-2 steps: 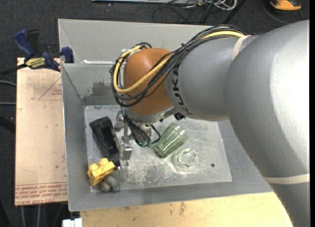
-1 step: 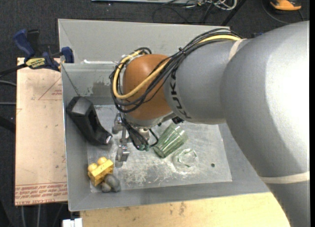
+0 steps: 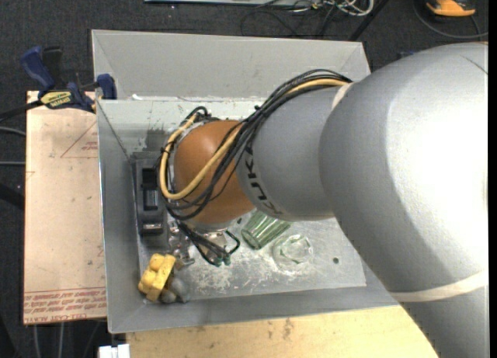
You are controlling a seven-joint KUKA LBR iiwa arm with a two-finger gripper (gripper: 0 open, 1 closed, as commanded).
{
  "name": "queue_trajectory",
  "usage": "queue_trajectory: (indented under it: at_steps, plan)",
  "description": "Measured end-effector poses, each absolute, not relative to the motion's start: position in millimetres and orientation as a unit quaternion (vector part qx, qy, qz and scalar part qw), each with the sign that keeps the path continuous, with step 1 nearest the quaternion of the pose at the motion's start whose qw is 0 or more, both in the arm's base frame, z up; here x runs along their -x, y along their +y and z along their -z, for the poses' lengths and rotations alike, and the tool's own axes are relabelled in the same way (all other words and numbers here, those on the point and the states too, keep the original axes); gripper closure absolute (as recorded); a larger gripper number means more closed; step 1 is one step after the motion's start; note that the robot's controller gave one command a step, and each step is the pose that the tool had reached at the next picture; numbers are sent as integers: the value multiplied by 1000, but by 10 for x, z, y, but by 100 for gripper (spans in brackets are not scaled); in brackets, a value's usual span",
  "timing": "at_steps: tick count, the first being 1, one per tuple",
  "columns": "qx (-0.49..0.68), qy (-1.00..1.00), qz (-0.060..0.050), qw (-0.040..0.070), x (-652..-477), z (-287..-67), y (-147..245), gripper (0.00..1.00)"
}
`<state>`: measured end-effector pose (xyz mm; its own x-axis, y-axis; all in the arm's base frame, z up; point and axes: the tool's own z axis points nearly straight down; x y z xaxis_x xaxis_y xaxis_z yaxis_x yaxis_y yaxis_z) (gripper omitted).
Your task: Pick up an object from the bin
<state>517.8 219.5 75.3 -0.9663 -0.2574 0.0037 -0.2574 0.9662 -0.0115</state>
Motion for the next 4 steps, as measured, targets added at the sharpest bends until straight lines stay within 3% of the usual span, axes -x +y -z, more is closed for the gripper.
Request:
queue_trajectory:
  at_steps: [1, 2, 3, 4]
  plan:
    - [-129, -992, 0, -10, -5221, -776, 2233, 0]
    - [-129, -992, 0, -11, -5222, -776, 2233, 0]
    - [-293, -956, -7, -4, -5056, -773, 2446, 100]
    - [-293, -956, -7, -4, -5056, -772, 2446, 100]
